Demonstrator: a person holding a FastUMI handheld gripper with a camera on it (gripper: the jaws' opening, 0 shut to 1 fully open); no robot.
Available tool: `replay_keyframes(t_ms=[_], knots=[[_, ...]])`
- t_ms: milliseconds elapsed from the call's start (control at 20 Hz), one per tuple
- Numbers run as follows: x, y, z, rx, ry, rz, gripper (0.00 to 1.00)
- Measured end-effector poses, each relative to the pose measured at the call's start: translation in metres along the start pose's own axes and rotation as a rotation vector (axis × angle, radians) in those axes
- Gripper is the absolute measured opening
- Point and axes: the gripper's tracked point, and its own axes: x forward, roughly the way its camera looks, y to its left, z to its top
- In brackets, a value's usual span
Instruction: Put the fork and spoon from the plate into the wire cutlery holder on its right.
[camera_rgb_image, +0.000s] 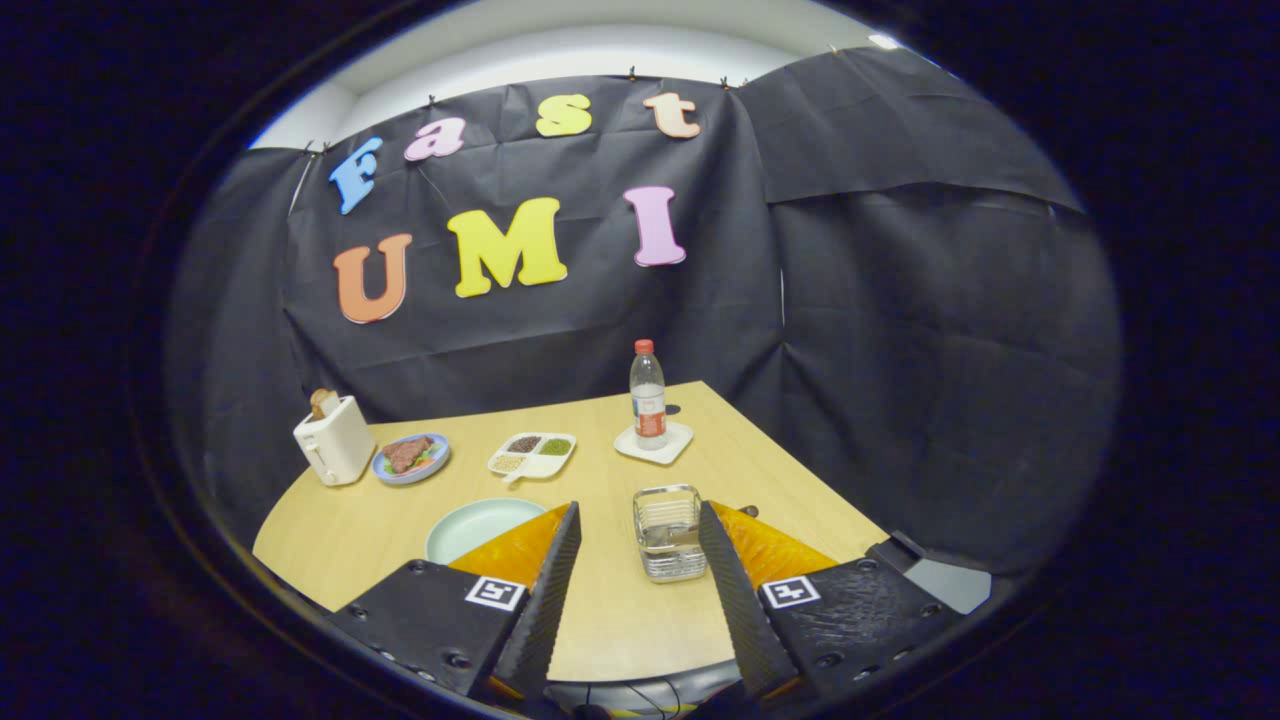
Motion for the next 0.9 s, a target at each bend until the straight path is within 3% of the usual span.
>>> replay_keyframes(t_ms=[300,550,900], knots=[[-0.048,0.038,0.012,-0.002,-0.109,0.061,0.77],[-0.081,0.077,0.027,-0.028,-0.263,0.099,0.93],[-0.128,0.125,0.020,-0.087,-0.342,0.181,0.98]])
